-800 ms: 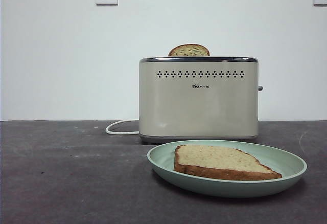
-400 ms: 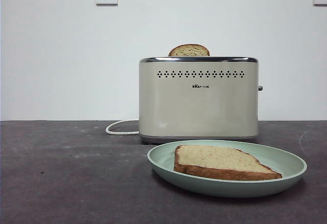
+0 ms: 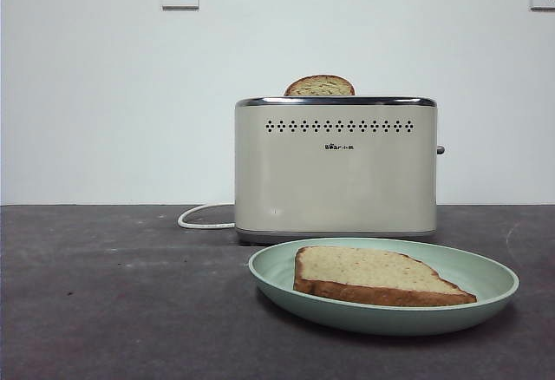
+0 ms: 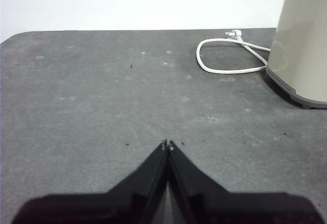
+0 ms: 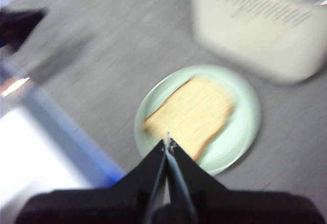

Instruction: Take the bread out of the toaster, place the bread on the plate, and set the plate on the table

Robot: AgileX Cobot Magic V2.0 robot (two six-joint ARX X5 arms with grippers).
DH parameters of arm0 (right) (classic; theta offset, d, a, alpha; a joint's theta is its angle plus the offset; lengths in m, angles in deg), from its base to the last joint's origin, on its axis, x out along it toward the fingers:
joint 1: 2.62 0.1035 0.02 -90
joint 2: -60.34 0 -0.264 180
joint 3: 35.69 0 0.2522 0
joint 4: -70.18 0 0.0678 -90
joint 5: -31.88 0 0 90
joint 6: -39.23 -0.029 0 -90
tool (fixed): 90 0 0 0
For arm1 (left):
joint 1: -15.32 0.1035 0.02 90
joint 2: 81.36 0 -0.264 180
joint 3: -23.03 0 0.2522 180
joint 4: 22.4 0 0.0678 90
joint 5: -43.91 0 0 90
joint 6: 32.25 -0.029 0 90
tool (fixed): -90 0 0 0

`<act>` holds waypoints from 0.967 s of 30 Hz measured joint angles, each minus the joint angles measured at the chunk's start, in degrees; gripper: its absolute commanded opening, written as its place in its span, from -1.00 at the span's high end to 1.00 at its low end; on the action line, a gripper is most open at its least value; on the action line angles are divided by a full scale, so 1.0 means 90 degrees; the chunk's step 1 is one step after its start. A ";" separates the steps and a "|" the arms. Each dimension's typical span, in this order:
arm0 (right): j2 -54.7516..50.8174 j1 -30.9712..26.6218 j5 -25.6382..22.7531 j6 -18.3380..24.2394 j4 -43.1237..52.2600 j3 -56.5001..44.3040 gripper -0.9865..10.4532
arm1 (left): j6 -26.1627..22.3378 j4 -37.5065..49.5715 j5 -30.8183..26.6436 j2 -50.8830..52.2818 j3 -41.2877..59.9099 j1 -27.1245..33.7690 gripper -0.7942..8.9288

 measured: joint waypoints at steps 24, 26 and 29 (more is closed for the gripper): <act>-0.2861 -0.1542 -0.1003 0.0097 0.5833 -0.5000 0.82 | 0.0000 0.0000 0.0000 0.0000 0.0000 0.0000 0.84; -0.3128 -0.1542 -0.1202 0.0100 0.5887 -0.5387 0.82 | 0.0000 0.0000 0.0000 0.0000 0.0000 0.0000 0.84; -0.3483 -0.1542 -0.1287 0.0097 0.5918 -0.5841 0.82 | -0.0002 0.0000 0.0000 0.0000 0.0000 0.0000 0.84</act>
